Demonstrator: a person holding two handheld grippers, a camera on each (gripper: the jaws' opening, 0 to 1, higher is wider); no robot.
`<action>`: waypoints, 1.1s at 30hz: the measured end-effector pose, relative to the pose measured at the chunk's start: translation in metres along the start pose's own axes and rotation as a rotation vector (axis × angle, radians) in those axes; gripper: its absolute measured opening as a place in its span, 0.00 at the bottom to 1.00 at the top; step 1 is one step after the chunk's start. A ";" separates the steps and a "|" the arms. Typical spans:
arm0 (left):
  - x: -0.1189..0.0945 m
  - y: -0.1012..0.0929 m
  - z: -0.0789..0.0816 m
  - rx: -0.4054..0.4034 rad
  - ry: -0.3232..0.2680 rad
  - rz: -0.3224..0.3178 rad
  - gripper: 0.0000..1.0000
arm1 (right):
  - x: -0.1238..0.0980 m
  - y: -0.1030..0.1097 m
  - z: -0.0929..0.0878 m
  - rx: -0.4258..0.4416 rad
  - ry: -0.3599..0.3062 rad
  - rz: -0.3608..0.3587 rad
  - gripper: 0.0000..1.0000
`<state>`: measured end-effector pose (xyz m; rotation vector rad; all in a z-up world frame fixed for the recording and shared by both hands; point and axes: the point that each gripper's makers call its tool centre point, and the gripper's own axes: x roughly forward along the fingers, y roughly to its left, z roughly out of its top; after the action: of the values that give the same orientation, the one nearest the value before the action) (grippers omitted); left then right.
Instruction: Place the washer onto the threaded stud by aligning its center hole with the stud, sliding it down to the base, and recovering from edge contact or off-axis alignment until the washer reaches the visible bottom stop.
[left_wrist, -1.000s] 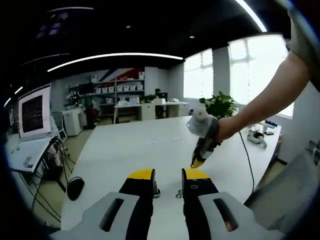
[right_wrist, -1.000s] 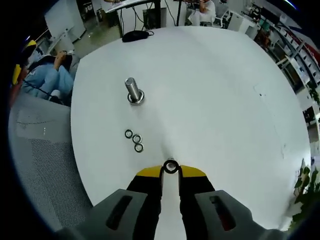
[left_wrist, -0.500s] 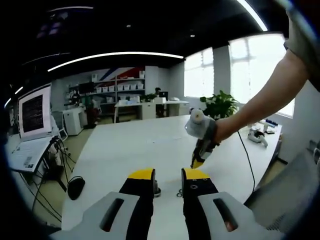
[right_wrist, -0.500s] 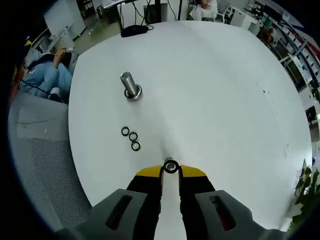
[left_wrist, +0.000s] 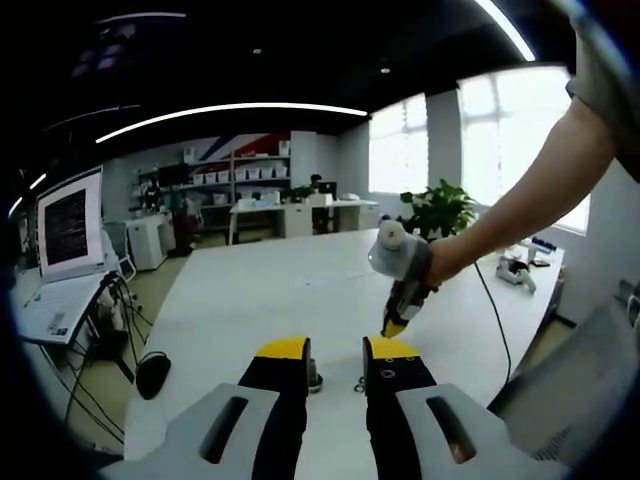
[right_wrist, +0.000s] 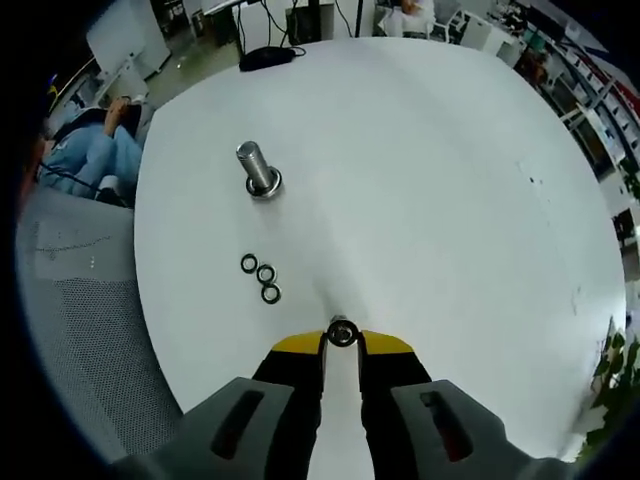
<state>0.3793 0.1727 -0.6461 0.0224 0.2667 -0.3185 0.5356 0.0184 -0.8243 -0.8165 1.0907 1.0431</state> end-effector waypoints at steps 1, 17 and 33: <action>0.000 0.000 0.000 0.001 0.001 0.000 0.19 | 0.000 0.000 0.000 0.001 0.001 0.000 0.14; -0.001 0.000 0.000 0.004 0.001 0.000 0.18 | -0.005 0.001 0.001 0.022 -0.032 -0.018 0.16; 0.000 -0.001 -0.001 0.002 0.000 -0.007 0.18 | 0.004 0.014 -0.022 0.070 -0.012 -0.002 0.17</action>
<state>0.3783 0.1718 -0.6466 0.0231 0.2666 -0.3254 0.5159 0.0036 -0.8344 -0.7539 1.1104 1.0014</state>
